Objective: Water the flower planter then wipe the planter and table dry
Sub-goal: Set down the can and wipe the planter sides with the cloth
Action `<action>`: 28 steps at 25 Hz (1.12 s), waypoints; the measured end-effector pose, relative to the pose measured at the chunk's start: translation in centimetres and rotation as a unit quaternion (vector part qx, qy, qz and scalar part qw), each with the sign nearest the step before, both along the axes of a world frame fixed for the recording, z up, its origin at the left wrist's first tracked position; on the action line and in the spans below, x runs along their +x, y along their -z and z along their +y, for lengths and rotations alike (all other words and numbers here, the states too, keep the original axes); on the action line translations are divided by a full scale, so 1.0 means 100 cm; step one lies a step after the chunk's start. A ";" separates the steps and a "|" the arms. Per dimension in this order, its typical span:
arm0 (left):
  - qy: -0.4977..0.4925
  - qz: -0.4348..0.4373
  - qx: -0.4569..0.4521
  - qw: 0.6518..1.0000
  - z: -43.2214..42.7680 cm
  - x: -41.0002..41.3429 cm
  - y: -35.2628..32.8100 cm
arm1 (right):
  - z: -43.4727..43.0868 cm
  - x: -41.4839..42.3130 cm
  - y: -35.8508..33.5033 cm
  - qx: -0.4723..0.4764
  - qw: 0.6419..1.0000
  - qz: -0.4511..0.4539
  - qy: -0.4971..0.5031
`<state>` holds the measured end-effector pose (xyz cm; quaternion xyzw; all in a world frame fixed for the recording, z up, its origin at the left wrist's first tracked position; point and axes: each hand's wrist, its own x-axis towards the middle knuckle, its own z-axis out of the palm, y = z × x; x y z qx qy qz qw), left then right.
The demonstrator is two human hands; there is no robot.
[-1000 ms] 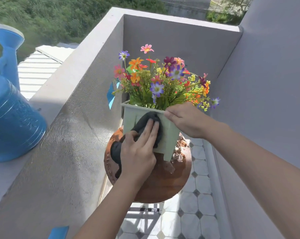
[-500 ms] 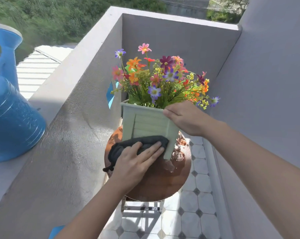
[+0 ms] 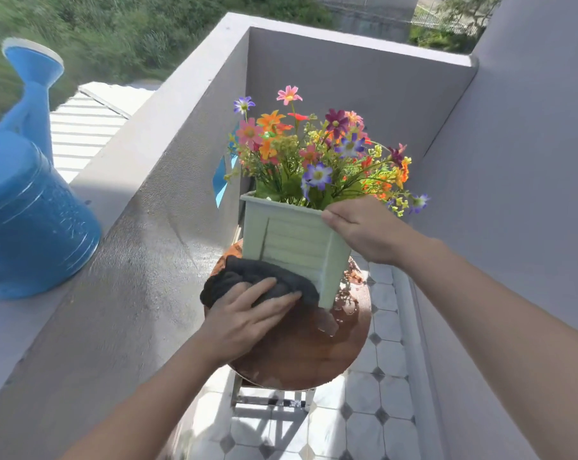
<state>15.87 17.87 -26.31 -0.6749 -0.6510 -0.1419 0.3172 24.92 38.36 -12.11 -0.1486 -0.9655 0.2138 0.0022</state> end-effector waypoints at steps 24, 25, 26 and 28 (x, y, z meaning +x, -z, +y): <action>-0.335 -0.677 0.160 0.635 0.059 0.026 -0.085 | 0.012 -0.006 0.011 0.039 0.997 0.057 -0.033; -0.301 -0.745 0.181 0.567 0.064 0.010 -0.086 | 0.013 -0.007 0.012 0.039 0.996 0.065 -0.039; -0.244 -0.813 0.214 0.484 0.068 -0.007 -0.088 | 0.014 -0.006 0.013 0.037 0.996 0.071 -0.040; -0.170 -0.890 0.216 0.365 0.073 -0.037 -0.090 | 0.018 -0.006 0.015 0.033 0.996 0.072 -0.032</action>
